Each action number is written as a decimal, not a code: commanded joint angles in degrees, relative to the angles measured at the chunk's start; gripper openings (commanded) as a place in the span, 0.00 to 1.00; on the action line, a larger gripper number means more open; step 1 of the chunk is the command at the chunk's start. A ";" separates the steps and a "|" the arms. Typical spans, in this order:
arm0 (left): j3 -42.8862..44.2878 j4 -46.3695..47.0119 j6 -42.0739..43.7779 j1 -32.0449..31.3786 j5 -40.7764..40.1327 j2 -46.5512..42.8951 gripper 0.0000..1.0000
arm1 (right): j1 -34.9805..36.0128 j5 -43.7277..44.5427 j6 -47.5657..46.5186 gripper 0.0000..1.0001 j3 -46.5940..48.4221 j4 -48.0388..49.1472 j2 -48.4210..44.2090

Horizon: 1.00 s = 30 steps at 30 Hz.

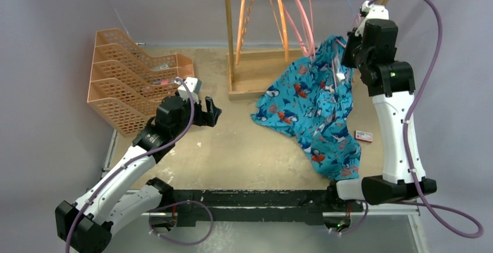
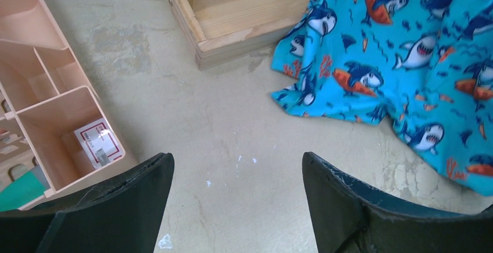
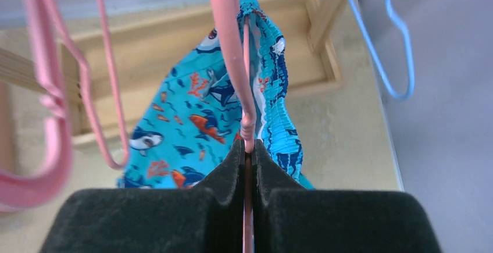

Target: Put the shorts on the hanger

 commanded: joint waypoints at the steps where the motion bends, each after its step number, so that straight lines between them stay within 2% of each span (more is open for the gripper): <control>1: 0.00 2.17 0.53 0.14 -0.88 -2.13 0.80 | -0.50 -5.15 -3.10 0.00 10.70 6.24 2.46; 11: -1.06 2.36 1.07 0.17 -1.64 -4.60 0.80 | -0.76 -8.58 -9.34 0.00 24.96 8.16 9.46; 25: -1.22 2.21 0.83 0.12 -0.66 -4.89 0.80 | -1.05 -8.74 -15.06 0.00 32.58 18.10 17.71; 30: -1.28 2.50 0.41 0.13 0.75 -4.16 0.80 | -1.03 -7.30 -17.01 0.00 29.21 26.71 17.17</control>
